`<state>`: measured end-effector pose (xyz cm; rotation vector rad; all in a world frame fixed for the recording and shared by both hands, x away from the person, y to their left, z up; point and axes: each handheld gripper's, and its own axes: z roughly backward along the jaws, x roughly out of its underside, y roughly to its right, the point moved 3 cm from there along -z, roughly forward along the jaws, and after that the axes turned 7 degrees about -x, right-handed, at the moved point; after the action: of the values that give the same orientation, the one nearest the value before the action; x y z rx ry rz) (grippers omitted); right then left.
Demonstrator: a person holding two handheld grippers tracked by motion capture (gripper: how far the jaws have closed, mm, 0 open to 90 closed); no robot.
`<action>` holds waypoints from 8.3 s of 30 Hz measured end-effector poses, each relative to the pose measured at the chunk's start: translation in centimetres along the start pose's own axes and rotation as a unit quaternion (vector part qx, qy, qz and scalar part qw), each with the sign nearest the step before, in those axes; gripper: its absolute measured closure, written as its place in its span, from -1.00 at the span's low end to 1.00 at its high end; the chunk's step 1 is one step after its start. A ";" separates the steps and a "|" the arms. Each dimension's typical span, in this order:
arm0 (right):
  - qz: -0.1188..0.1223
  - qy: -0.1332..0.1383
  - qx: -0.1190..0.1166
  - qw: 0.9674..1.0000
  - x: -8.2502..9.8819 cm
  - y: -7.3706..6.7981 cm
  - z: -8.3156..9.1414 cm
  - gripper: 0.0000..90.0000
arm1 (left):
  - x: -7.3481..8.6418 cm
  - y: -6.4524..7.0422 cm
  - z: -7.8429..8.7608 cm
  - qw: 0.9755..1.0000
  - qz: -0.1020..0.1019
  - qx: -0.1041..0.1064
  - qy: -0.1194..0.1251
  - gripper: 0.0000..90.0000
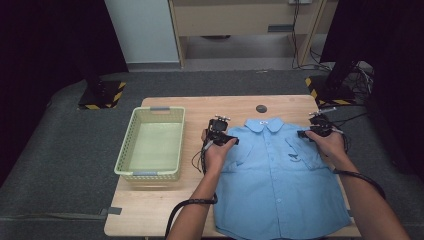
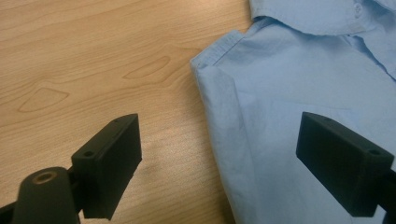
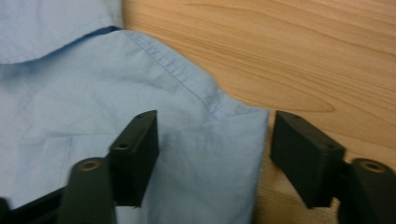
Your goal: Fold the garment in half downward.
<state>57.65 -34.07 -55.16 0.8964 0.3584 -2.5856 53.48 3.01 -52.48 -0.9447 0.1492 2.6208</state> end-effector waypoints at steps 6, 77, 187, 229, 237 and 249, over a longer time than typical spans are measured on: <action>0.013 0.004 -0.013 1.000 0.1 -0.8 0.2 0.24 | 0.1 -0.1 -0.1 1.000 0.002 -0.008 0.006 -0.64; 0.031 0.036 -0.047 0.998 -1.1 -3.9 5.4 0.99 | -2.1 1.5 1.6 0.997 -0.046 -0.001 0.058 0.98; 0.054 0.111 -0.065 0.990 -0.7 -7.2 11.8 0.99 | -0.2 0.8 9.1 0.983 -0.086 -0.037 0.160 0.97; 0.072 0.078 -0.091 0.990 9.9 -11.1 11.3 0.96 | 11.3 4.5 10.8 0.983 -0.113 -0.040 0.141 0.87; 0.079 0.071 -0.093 0.990 10.7 -11.7 11.7 0.89 | 12.9 4.2 10.9 0.983 -0.114 -0.042 0.136 0.79; 0.075 0.037 -0.099 0.992 13.3 -12.4 11.7 0.84 | 15.6 4.7 10.3 0.987 -0.133 -0.027 0.090 0.74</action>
<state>36.41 -30.65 -53.26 0.9115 0.5364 -2.3367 34.49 5.31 -54.53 -1.1345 -0.0049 2.3051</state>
